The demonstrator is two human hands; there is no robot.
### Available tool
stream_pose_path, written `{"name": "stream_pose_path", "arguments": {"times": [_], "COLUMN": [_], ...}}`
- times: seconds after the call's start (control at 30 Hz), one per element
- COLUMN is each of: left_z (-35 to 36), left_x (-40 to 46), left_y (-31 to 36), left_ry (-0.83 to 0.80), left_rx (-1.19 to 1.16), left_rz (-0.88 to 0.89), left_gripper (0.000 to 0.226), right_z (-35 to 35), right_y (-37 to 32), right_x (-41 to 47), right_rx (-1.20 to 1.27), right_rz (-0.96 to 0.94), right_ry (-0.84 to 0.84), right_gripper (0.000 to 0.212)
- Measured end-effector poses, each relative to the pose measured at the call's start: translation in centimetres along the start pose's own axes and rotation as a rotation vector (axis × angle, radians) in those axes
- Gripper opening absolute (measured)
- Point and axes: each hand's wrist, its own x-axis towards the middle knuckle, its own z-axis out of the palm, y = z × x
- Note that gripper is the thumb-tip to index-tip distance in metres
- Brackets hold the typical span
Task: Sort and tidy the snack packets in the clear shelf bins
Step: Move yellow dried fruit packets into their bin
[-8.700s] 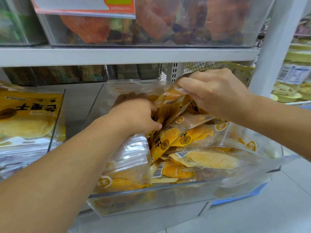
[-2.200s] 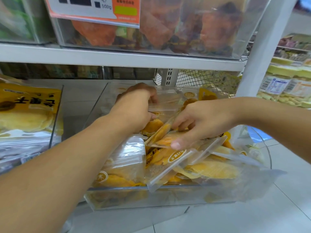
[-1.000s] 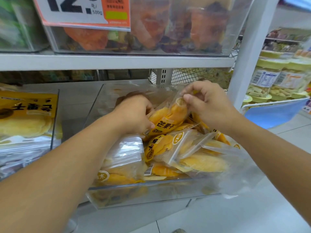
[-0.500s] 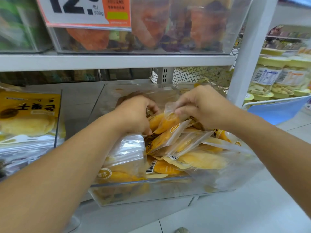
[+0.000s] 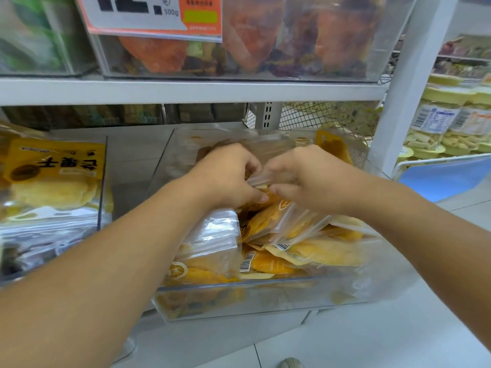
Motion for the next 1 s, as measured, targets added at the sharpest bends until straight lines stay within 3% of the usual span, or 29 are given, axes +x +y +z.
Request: {"name": "stream_pose_path", "arguments": {"times": [0.07, 0.27, 0.37, 0.47, 0.53, 0.6, 0.63, 0.7, 0.8, 0.87, 1.0], "left_z": [0.1, 0.1, 0.1, 0.2, 0.3, 0.3, 0.2, 0.2, 0.2, 0.2, 0.1], "left_x": [0.0, 0.0, 0.1, 0.1, 0.1, 0.0, 0.0, -0.1, -0.2, -0.3, -0.4], "left_y": [0.0, -0.1, -0.2, -0.2, -0.1, 0.0, 0.0, 0.1, 0.3, 0.5, 0.5], "left_ry": [-0.001, 0.029, 0.053, 0.056, 0.051, 0.06, 0.067, 0.084, 0.121, 0.122, 0.131], "left_rx": [0.003, 0.061, 0.101, 0.111, 0.084, 0.063, 0.056, 0.044, 0.057, 0.064, 0.032], "left_rz": [-0.016, -0.043, -0.069, -0.058, -0.045, -0.036, -0.028, 0.008, 0.089, 0.11, 0.083], "left_gripper": [0.023, 0.021, 0.024, 0.025, 0.022, 0.024, 0.027, 0.031, 0.04, 0.045, 0.053], "right_z": [-0.1, 1.6, -1.5, -4.3, -4.0, -2.4, -1.6, -0.3, 1.0, 1.3, -0.2], "right_y": [-0.1, 0.5, 1.6, 2.4, 1.9, 2.0, 2.1, 2.8, 3.2, 3.0, 3.1], "right_x": [0.3, 0.6, -0.6, -1.7, -1.8, -1.0, -0.5, 0.4, 1.2, 1.5, 1.5], "right_rx": [-0.049, 0.093, 0.19, 0.047, -0.081, -0.253, -0.329, -0.38, -0.453, -0.502, -0.383], "right_rz": [0.079, 0.104, 0.173, 0.187, 0.178, 0.159, 0.171, 0.19, 0.182, 0.14, 0.091], "right_ry": [-0.057, -0.139, 0.009, 0.036, -0.166, -0.377, -0.429, -0.444, -0.418, -0.396, -0.336], "right_gripper": [0.021, 0.011, 0.022, 0.037, 0.036, 0.017, 0.02, 0.031, 0.017, 0.018, 0.025]}}
